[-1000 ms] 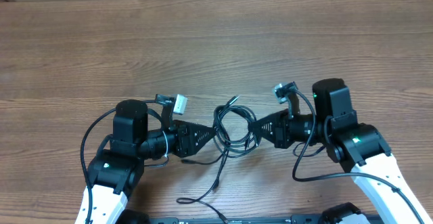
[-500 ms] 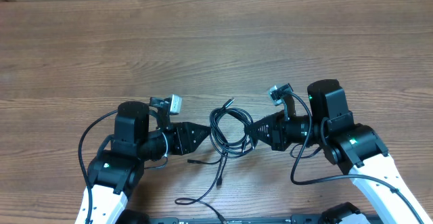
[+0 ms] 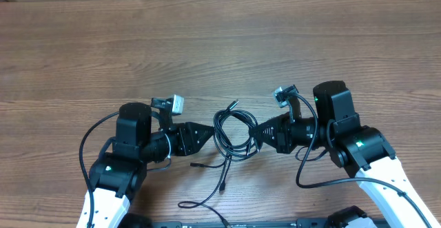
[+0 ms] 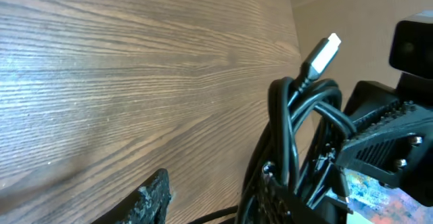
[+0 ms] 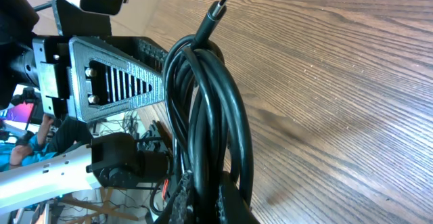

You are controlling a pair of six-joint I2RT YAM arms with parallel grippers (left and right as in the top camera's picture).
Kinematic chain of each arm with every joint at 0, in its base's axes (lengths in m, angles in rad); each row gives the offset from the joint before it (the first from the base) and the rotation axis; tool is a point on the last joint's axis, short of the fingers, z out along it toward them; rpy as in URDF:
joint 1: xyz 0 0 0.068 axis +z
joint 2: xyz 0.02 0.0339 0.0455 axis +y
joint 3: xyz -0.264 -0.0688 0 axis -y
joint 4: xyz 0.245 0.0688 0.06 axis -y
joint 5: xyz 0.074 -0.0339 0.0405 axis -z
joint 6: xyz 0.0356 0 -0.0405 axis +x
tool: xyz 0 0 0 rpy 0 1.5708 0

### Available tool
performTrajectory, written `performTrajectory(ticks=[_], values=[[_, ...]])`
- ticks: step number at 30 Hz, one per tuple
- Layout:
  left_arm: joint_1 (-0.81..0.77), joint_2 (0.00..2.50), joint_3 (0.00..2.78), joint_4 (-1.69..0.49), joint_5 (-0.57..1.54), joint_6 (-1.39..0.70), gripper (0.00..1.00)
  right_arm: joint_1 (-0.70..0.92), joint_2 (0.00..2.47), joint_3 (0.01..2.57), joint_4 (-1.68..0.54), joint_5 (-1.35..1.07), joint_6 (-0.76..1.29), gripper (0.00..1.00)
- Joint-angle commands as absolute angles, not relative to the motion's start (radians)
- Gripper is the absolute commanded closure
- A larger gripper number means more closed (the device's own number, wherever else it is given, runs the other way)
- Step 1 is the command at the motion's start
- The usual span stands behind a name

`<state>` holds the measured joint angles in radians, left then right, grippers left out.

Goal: Untangle cables

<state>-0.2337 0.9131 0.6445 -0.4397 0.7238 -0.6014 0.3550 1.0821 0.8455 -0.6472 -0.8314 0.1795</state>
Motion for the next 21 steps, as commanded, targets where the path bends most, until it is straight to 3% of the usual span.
performTrajectory(ticks=[1, 21], values=[[-0.234, 0.916, 0.663, -0.425, 0.752, -0.611, 0.57, 0.361, 1.072, 0.871, -0.637, -0.857, 0.177, 0.96], [-0.370, 1.004, 0.663, -0.328, 0.636, -0.689, 0.55, 0.361, 1.072, 0.871, -0.638, -0.857, 0.177, 0.96]])
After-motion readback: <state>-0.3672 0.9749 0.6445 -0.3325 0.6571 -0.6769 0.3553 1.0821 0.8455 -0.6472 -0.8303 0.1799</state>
